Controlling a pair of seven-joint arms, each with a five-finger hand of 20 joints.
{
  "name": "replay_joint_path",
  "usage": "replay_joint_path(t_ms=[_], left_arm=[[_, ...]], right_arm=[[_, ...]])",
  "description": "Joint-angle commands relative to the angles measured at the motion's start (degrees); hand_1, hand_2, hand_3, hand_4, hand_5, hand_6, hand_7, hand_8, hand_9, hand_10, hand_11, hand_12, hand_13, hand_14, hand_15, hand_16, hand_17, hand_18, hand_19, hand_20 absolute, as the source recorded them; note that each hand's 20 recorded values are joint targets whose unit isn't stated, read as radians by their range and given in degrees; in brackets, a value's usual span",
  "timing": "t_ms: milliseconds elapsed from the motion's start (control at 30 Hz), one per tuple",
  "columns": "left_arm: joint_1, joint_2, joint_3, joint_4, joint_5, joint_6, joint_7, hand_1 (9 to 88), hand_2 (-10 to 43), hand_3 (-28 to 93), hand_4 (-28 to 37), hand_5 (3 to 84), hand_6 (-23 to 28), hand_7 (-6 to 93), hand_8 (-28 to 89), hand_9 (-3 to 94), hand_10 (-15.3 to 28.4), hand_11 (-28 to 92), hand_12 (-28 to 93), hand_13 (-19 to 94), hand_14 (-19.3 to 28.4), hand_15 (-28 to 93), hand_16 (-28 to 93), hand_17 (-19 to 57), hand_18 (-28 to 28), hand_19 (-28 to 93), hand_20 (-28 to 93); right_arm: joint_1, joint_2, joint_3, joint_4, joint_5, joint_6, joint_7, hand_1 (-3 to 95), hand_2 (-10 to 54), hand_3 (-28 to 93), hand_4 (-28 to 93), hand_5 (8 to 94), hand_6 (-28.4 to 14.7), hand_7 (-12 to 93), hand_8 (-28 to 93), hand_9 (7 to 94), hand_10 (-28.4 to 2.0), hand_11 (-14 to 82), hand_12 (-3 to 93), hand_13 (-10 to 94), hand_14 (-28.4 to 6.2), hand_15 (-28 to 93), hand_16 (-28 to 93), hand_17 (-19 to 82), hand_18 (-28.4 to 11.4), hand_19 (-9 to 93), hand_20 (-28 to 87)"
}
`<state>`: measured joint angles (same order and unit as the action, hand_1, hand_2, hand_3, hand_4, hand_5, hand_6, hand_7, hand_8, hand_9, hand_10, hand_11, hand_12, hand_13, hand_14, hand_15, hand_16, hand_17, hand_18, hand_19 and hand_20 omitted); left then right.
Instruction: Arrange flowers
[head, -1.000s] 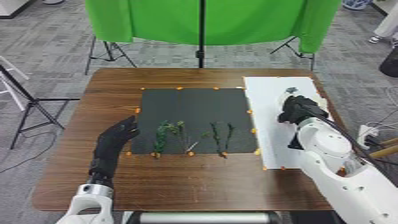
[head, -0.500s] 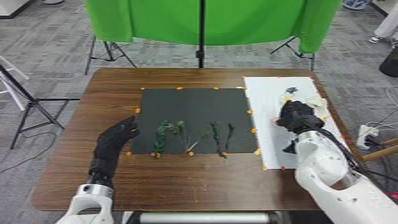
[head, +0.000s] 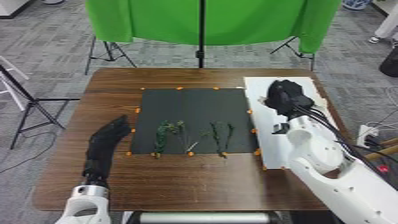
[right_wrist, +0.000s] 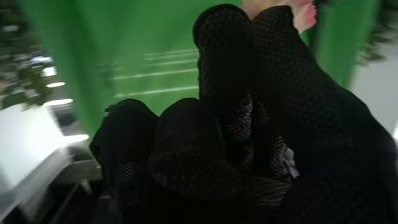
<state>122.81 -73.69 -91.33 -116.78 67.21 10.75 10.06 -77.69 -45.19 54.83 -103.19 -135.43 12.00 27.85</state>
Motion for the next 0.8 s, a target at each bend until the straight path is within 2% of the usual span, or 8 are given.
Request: replay_joint_path(t_ms=[33,100,167,300,333,433,533,800], left_arm=[[3.35,-0.14,-1.94,0.52,-5.94,7.89,3.76,15.3,13.9,63,-28.2,43.4,5.4,9.0,-6,37.6,12.7,17,11,28,15.7,23,-1,4.4,11.9,10,18],[3.18,0.08,-2.02,0.38,-7.22,10.29,4.16,15.3,19.8,59,-28.3,44.1,5.8,8.4,-6,38.5,13.1,17,10,28,15.4,23,-1,4.9,11.4,10,18],[2.49,0.24,-1.99,0.62,-8.17,11.23,4.28,17.2,24.1,54,-28.3,44.9,6.6,7.7,-6,39.9,13.7,17,9,28,15.2,23,-2,5.4,10.7,10,18],[1.44,0.6,-1.85,0.96,-8.1,11.18,4.41,18.9,28.7,51,-28.3,45.2,7.0,7.5,-7,40.7,14.0,18,8,29,14.7,22,-3,6.0,9.6,10,17],[0.46,0.65,-1.69,1.5,-8.05,11.1,4.22,19.4,29.2,51,-28.3,45.2,7.1,7.5,-7,40.9,14.1,18,8,29,14.7,22,-3,6.1,9.3,9,17],[1.31,0.73,-1.56,0.87,-8.16,10.92,4.97,20.3,30.3,50,-28.3,45.2,7.4,7.6,-7,41.0,14.2,18,7,29,14.4,22,-4,6.3,9.2,9,17],[1.56,0.85,-1.31,0.63,-8.33,10.9,5.51,20.9,30.8,49,-28.3,45.2,7.6,7.5,-7,41.0,14.3,18,7,29,14.4,22,-4,6.3,9.2,9,17],[0.59,1.24,-0.4,0.99,-8.26,10.1,5.41,19.6,30.8,52,-28.3,44.8,7.5,7.8,-7,40.8,14.3,18,7,29,14.2,22,-4,6.1,9.5,10,18]], right_arm=[[20.62,-10.33,-16.23,0.86,6.35,-2.7,-7.89,59.6,-9.5,58,-18,81.4,2.6,27,10,90.1,-9.3,15.2,50.3,89,-1.8,72,36,70,-11.0,93,71],[23.62,-13.56,-20.47,2.03,6.66,-3.04,-9.16,59.5,-9.5,58,-18,81.4,2.6,27,10,90.2,-9.3,14.9,50.4,89,-1.8,72,36,70,-10.9,93,71],[26.23,-16.85,-23.65,3.92,8.63,-4.21,-10.33,59.6,-9.5,58,-18,81.2,2.6,27,10,90.2,-9.2,14.8,50.5,89,-1.8,72,36,70,-10.9,93,71],[29.61,-21.77,-29.12,7.19,9.15,-6.32,-11.56,59.3,-9.5,58,-18,81.1,2.6,27,10,90.1,-9.0,14.6,50.5,89,-1.7,71,36,70,-10.9,93,71],[30.36,-23.15,-29.89,8.9,9.9,-6.79,-12.58,59.2,-9.5,58,-18,81.1,2.7,27,10,90.1,-9.0,14.6,50.5,89,-1.7,71,36,70,-10.9,93,71],[31.41,-24.96,-33.42,10.17,8.97,-8.26,-11.81,59.2,-9.5,59,-18,80.8,2.7,27,10,90.1,-8.9,14.7,50.6,89,-1.8,71,36,70,-10.8,93,71],[31.89,-27.01,-35.03,12.64,9.06,-10.0,-11.18,59.0,-9.5,59,-18,80.6,2.7,27,9,90.0,-8.8,14.7,50.8,89,-1.8,71,36,70,-10.8,93,71],[31.31,-29.37,-36.44,17.55,8.32,-13.25,-11.15,57.3,-9.5,60,-17,80.5,3.0,27,8,89.6,-9.1,15.7,50.1,88,-2.0,71,37,70,-10.9,93,71]])
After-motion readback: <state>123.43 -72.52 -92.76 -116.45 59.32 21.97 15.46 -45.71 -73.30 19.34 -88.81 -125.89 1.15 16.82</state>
